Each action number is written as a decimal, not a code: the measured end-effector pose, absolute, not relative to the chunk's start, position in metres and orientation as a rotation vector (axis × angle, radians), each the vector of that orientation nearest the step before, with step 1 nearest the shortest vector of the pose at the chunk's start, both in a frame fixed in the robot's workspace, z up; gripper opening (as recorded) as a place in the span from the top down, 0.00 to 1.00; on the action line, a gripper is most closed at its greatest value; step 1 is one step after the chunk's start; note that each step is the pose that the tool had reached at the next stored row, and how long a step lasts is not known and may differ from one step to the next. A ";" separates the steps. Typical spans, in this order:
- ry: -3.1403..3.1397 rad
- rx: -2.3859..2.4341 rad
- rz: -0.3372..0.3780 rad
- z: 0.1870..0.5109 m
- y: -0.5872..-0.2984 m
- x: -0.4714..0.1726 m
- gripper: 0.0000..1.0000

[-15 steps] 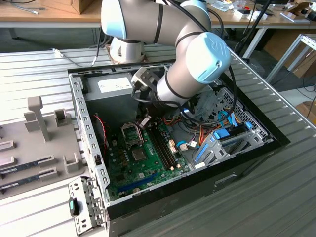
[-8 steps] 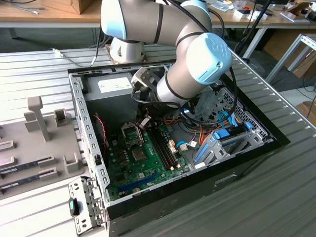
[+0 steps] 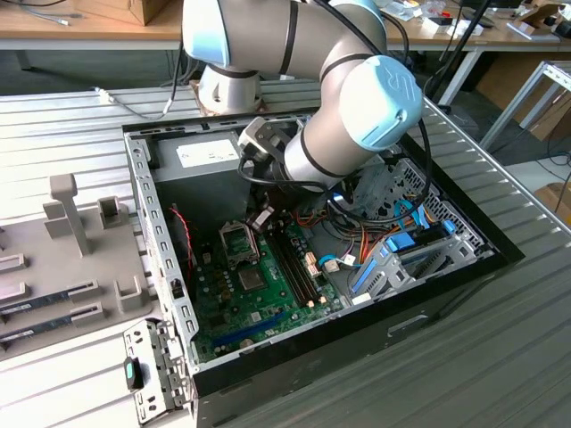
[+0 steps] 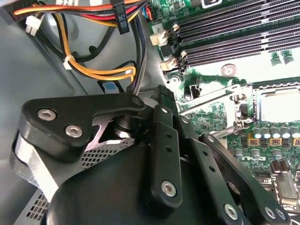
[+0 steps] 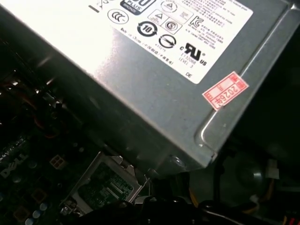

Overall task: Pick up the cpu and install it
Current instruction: 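Close the cpu cover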

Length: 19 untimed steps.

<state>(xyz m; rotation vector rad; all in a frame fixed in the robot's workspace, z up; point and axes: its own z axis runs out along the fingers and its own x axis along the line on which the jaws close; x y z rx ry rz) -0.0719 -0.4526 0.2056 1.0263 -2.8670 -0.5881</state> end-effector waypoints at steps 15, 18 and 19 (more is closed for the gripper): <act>-2.867 1.030 -0.625 0.206 -0.460 -0.076 0.89; -2.867 1.030 -0.630 0.207 -0.463 -0.076 0.89; -2.867 1.030 -0.632 0.207 -0.464 -0.076 0.89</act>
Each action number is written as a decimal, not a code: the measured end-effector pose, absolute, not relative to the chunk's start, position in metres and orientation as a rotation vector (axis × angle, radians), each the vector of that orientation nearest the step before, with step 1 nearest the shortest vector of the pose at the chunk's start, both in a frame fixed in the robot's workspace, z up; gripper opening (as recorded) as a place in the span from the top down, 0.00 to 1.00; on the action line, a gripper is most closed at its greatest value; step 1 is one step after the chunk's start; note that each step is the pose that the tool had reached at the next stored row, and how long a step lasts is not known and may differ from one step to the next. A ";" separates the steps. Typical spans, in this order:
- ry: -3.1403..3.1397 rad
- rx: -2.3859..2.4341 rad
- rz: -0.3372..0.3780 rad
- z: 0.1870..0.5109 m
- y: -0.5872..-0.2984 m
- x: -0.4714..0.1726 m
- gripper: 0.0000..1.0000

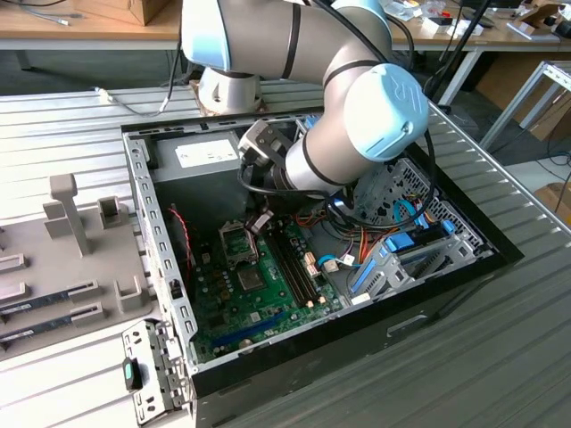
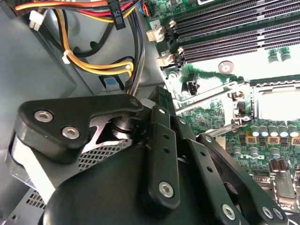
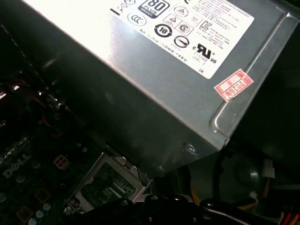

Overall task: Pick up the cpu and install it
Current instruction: 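Close the cpu cover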

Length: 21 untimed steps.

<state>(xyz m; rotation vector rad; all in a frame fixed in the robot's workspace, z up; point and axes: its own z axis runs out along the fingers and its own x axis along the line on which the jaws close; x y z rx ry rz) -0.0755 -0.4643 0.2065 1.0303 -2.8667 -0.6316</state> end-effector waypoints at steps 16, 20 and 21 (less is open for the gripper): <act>-2.864 1.041 -0.753 0.212 -0.482 -0.080 0.89; -2.862 1.044 -0.796 0.215 -0.490 -0.080 0.89; -2.862 1.044 -0.798 0.215 -0.491 -0.080 0.89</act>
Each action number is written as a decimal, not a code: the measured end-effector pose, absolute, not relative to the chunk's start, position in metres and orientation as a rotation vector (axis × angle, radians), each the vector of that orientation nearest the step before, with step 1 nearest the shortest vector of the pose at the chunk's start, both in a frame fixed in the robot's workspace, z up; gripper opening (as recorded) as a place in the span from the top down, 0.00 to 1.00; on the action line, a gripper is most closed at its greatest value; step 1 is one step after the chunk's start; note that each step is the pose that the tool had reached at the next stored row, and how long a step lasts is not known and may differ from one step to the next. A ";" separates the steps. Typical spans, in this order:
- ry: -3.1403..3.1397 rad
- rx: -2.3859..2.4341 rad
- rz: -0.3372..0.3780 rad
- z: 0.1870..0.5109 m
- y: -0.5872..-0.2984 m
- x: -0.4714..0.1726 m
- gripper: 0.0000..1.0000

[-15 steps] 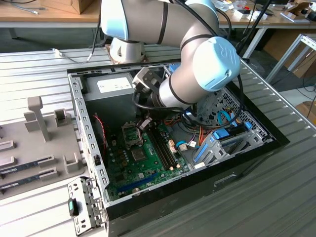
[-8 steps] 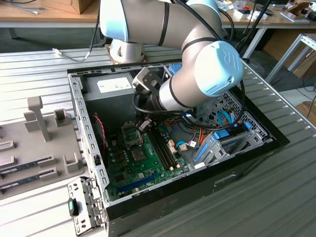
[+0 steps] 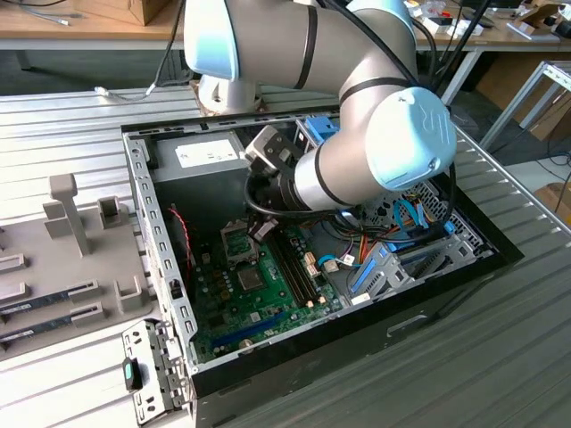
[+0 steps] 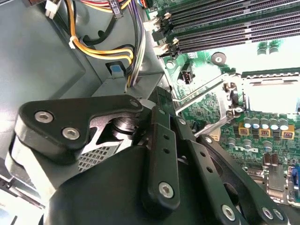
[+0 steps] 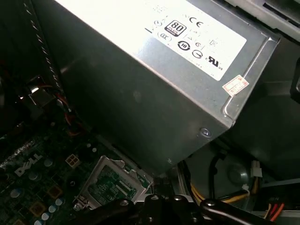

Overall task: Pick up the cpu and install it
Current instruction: 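Close the cpu cover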

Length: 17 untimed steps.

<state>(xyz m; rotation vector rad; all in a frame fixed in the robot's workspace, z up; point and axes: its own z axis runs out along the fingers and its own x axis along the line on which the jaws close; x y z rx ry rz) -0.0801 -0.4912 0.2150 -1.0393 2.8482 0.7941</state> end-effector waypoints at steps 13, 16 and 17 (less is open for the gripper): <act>2.843 -1.038 0.804 0.226 -0.501 -0.080 0.89; 2.843 -1.038 0.805 0.228 -0.502 -0.080 0.89; 2.842 -1.038 0.805 0.228 -0.502 -0.080 0.89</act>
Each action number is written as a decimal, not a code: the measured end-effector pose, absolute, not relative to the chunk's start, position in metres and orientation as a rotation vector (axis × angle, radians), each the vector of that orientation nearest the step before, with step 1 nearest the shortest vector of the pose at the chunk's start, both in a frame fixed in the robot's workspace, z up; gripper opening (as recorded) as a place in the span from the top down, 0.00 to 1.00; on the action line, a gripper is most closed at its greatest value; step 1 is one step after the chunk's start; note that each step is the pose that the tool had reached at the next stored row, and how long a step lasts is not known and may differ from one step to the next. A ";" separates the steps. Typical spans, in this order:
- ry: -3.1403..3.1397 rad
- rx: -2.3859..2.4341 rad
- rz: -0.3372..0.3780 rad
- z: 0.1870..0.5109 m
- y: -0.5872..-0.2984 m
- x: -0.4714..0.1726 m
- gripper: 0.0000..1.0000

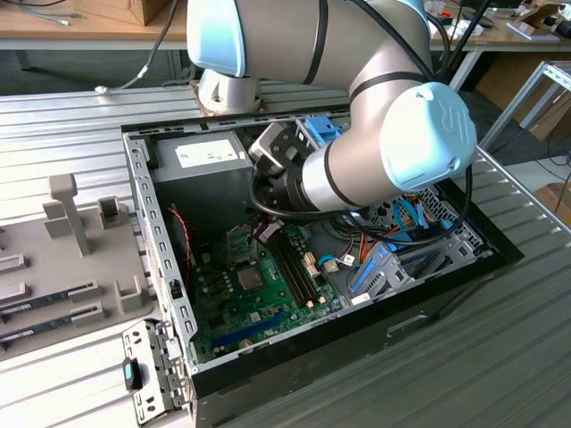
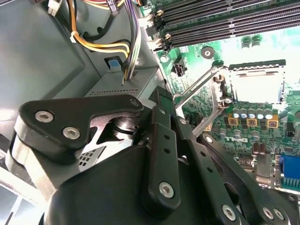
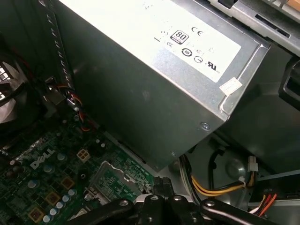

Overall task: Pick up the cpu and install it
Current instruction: 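Close the cpu cover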

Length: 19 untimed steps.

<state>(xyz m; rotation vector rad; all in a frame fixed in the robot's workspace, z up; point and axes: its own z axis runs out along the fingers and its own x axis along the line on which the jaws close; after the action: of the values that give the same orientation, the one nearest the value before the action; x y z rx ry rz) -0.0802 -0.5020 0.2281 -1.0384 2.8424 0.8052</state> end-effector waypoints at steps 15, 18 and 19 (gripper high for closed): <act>2.839 -1.043 0.810 0.234 -0.510 -0.080 0.89; 2.839 -1.042 0.810 0.234 -0.516 -0.080 0.89; 2.839 -1.042 0.810 0.234 -0.517 -0.080 0.89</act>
<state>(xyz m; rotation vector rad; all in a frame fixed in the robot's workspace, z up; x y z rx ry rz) -0.0802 -0.5170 0.2343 -1.0424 2.8391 0.8102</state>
